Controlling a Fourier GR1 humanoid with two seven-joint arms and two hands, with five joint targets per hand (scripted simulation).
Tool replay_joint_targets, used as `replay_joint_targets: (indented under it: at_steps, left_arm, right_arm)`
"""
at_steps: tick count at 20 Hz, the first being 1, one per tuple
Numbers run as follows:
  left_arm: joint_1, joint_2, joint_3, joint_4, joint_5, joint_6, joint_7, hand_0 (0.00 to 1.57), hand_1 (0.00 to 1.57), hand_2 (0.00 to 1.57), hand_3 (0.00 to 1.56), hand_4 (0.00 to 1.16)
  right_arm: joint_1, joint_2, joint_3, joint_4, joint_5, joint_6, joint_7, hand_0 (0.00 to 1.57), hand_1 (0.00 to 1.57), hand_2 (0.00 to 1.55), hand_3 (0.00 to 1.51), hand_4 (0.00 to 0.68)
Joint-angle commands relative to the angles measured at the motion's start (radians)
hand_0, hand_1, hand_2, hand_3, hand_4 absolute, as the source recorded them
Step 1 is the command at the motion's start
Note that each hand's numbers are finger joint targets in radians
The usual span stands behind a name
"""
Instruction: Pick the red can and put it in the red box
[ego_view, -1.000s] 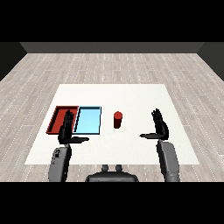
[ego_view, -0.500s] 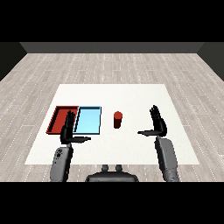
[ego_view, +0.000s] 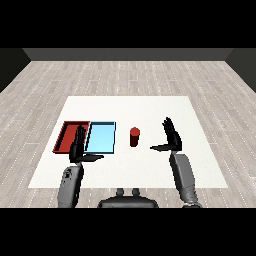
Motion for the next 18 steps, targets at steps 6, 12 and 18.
replay_joint_targets:
  at_steps: [6, 12, 18]
  left_arm:
    - [-0.005, -0.026, -0.027, -0.05, -0.007, 0.032, 0.048, 0.0, 0.0, 0.0, 0.0, 0.0]
    - [0.028, -0.02, -0.01, -0.004, 0.009, 0.004, -0.028, 0.0, 0.0, 0.0, 0.0, 0.0]
    - [0.09, -0.016, -0.016, -0.116, 0.029, -0.002, 0.031, 0.0, 0.0, 0.0, 0.0, 0.0]
  right_arm:
    - [-0.155, 0.057, -0.007, 0.228, -0.009, -0.028, -0.082, 0.0, 0.0, 0.0, 0.0, 0.0]
    - [-0.222, 0.075, -0.003, 0.425, 0.002, -0.02, -0.155, 0.0, 0.0, 0.0, 0.0, 0.0]
    - [-0.211, 0.025, -0.004, 0.397, -0.056, 0.021, -0.142, 0.0, 0.0, 0.0, 0.0, 0.0]
